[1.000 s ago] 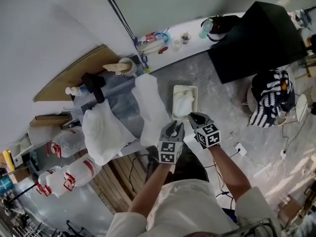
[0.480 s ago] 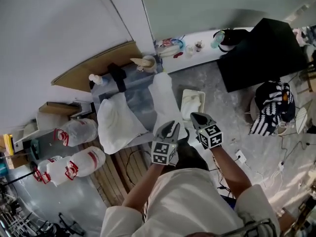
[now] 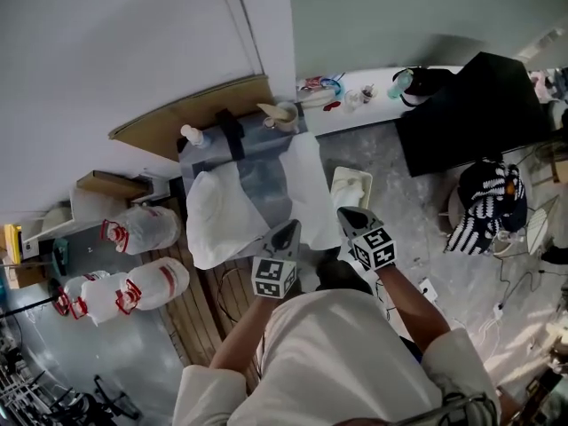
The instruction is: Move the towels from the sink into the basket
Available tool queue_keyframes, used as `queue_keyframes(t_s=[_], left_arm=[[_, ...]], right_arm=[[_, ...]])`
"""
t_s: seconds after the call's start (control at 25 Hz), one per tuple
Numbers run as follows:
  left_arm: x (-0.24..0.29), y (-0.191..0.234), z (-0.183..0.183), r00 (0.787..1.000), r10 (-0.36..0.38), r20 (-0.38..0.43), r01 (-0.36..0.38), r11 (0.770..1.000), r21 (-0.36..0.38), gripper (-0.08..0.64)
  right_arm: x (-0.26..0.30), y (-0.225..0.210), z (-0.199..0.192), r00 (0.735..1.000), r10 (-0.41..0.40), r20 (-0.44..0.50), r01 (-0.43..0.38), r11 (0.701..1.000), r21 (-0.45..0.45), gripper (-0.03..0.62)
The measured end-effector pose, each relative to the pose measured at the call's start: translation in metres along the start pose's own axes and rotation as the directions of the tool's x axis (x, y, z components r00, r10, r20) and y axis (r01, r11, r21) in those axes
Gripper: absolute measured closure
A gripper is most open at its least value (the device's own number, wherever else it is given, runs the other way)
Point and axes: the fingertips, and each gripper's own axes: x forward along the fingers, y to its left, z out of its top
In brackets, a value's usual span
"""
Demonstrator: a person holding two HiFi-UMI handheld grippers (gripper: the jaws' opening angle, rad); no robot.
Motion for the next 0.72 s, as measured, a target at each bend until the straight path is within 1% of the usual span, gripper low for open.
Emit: queue_keyframes(t_s=[0.12, 0.28, 0.72], left_arm=[[-0.007, 0.009, 0.004, 1.000, 0.010, 0.011, -0.010, 1.000, -0.001, 0.548], [-0.009, 0.016, 0.002, 1.000, 0.000, 0.009, 0.000, 1.000, -0.018, 0.548], [-0.005, 0.033, -0.028, 1.000, -0.006, -0.030, 0.005, 0.999, -0.054, 0.548]], right_arm=[[0.006, 0.006, 0.000, 1.000, 0.002, -0.019, -0.003, 1.000, -0.023, 0.589], [0.019, 0.006, -0.005, 0.999, 0.003, -0.052, -0.005, 0.999, -0.038, 0.575], [0.073, -0.013, -0.051, 0.983, 0.000, -0.183, -0.004, 1.000, -0.024, 0.483]])
